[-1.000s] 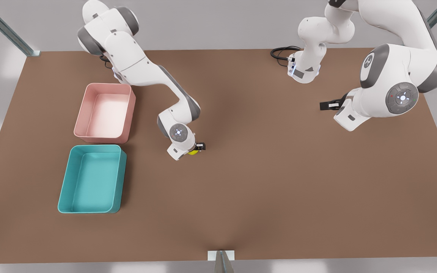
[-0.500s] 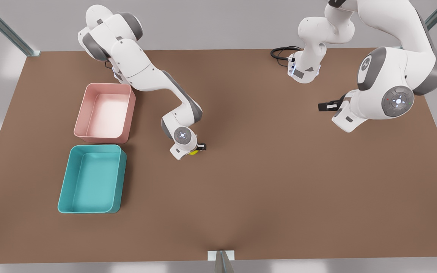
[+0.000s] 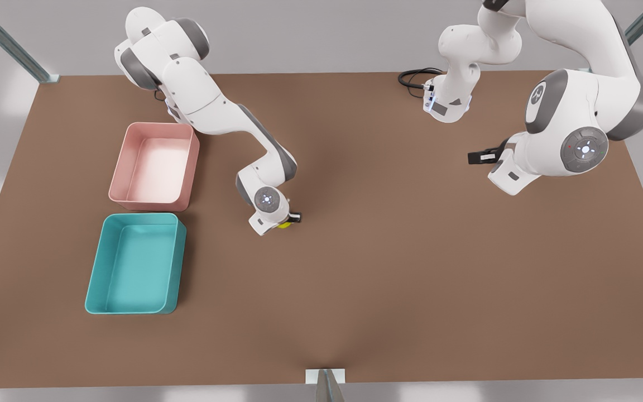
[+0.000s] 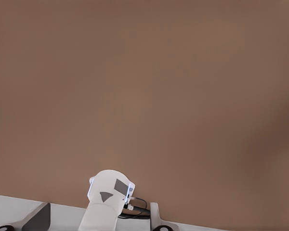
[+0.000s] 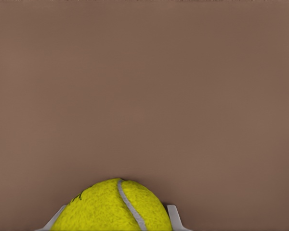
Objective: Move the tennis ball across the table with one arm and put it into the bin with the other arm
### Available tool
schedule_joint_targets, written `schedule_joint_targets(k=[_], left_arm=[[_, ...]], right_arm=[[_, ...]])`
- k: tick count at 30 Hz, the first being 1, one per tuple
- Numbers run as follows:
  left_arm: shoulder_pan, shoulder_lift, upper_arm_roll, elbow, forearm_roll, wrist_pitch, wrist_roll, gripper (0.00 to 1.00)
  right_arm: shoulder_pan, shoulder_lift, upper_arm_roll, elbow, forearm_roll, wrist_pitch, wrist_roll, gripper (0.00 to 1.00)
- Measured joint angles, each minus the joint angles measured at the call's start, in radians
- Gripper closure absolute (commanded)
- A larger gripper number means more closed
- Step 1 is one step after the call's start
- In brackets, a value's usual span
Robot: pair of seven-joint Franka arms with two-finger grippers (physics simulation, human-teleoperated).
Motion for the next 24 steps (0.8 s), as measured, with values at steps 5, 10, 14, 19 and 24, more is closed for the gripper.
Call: schedule_joint_targets(k=[5,10,14,19,24], left_arm=[[0.0,0.0,0.0,0.0,0.0,0.001,-0.003,0.0],[0.002,0.0,0.0,0.0,0.0,0.0,-0.004,0.0],[0.003,0.0,0.001,-0.003,0.0,-0.001,-0.006,0.0],[0.007,0.0,0.001,-0.017,-0.003,-0.002,-0.007,0.0],[0.002,0.0,0.001,-0.02,-0.006,-0.001,-0.009,0.0]], right_arm=[[-0.007,-0.001,0.0,0.015,0.005,0.005,0.0,0.31],[-0.035,-0.024,-0.004,0.081,0.003,-0.001,-0.014,0.31],[-0.058,-0.036,-0.123,0.199,-0.008,-0.043,-0.103,0.31],[-0.059,-0.103,-0.335,0.236,-0.097,-0.106,-0.342,0.31],[-0.138,-0.097,-0.5,0.227,-0.133,-0.138,-0.639,0.31]])
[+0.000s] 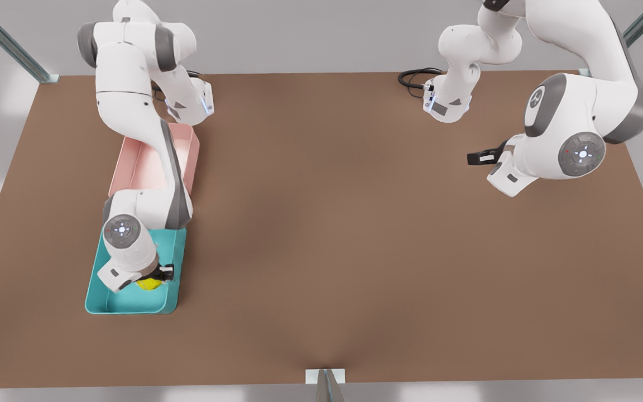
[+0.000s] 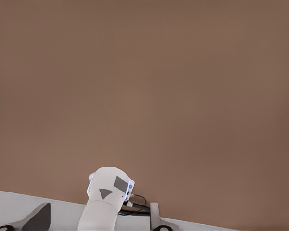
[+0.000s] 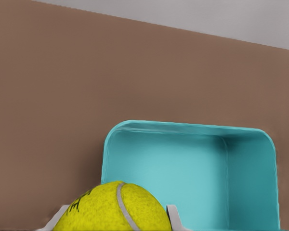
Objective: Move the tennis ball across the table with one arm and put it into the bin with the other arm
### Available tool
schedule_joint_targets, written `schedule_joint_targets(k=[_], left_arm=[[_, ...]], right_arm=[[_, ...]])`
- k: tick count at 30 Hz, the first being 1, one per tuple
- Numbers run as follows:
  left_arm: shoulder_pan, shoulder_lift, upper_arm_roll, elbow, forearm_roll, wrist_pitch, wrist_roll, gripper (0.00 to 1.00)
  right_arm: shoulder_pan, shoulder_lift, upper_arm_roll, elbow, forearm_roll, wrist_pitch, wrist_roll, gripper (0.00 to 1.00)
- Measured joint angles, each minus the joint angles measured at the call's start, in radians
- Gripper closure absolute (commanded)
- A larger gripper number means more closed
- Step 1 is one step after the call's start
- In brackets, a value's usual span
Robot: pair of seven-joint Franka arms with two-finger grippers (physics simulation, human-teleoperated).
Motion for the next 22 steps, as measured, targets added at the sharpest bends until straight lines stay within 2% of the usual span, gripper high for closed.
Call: schedule_joint_targets(k=[2,3,9,13,15,16,17,18,20,22], left_arm=[[-0.002,0.0,-0.001,0.0,0.0,0.001,-0.001,0.0],[-0.002,-0.001,-0.001,0.0,0.0,0.001,-0.001,0.0],[0.001,-0.004,-0.013,0.0,0.001,0.002,-0.001,0.0],[0.002,-0.006,-0.02,0.0,0.001,-0.002,-0.002,0.0],[0.002,-0.006,-0.021,0.0,0.001,-0.002,-0.002,0.0],[0.002,-0.006,-0.021,0.0,0.001,-0.003,-0.002,0.0],[0.001,-0.006,-0.021,0.0,0.001,-0.003,-0.002,0.0],[0.002,-0.006,-0.024,-0.001,0.002,-0.003,-0.002,0.0],[0.001,-0.006,-0.027,-0.001,0.003,-0.004,-0.002,0.0],[0.002,-0.008,-0.028,-0.001,0.004,-0.004,-0.002,0.0]], right_arm=[[-0.045,0.014,-0.004,-0.031,0.005,-0.008,-0.101,0.28],[-0.058,0.022,-0.004,-0.047,0.014,-0.011,-0.146,0.0],[-0.067,0.038,-0.003,-0.061,0.108,-0.052,-0.362,0.0],[-0.061,0.056,-0.009,0.304,0.189,-0.407,-0.364,0.0],[-0.042,-0.026,0.003,0.436,0.146,-0.579,-0.332,0.0],[-0.103,-0.103,0.112,0.454,0.101,-0.647,-0.317,0.0],[-0.202,-0.195,0.258,0.418,0.055,-0.701,-0.301,0.0],[-0.271,-0.283,0.34,0.356,0.024,-0.745,-0.285,0.0],[-0.344,-0.375,0.411,0.282,-0.008,-0.813,-0.254,0.0],[-0.363,-0.406,0.43,0.256,-0.024,-0.861,-0.227,0.0]])
